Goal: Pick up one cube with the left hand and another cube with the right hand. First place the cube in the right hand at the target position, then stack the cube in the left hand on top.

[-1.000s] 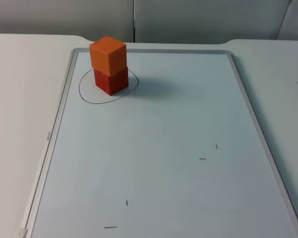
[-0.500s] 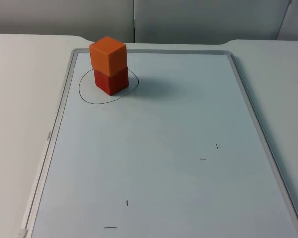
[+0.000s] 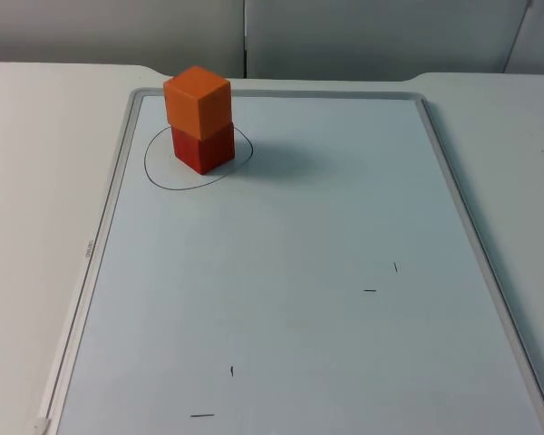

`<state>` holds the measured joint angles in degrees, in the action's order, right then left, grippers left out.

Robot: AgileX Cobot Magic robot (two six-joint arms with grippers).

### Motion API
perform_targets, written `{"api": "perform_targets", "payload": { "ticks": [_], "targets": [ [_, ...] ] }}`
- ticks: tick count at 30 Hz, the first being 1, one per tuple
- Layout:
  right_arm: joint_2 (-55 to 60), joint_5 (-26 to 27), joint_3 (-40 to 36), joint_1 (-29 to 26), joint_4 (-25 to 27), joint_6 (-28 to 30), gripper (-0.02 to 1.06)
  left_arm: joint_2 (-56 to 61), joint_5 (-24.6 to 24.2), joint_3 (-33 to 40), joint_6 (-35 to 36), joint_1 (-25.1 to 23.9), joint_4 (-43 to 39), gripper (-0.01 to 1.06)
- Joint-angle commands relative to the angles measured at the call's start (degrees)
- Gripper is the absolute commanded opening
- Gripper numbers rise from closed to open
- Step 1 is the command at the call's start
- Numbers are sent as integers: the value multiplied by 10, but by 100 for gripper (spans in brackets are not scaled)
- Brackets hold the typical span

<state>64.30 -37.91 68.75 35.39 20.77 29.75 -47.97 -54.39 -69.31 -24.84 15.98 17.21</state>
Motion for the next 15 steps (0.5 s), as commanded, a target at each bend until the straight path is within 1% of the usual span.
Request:
{"api": "perform_targets", "payload": {
  "ticks": [1,3,5,6,7,10,11,15],
  "targets": [
    [-29,40,-49,1,12,7,77,56,26,61,1,4,2,105],
    [-57,57,-98,1,16,8,77,114,21,117,17,4,2,105],
    [-65,61,-109,1,18,8,77,128,19,129,20,4,2,105],
    [-89,67,-135,1,20,8,77,163,12,159,33,4,1,105],
    [-97,67,-143,1,20,8,77,189,6,179,34,4,1,105],
    [-144,67,-184,1,20,8,77,247,-18,222,45,4,-15,105],
    [-144,67,-184,1,20,8,77,247,-18,222,45,4,-15,105],
    [-204,62,-209,1,20,8,77,344,-55,295,46,4,-41,105]
  ]
}}
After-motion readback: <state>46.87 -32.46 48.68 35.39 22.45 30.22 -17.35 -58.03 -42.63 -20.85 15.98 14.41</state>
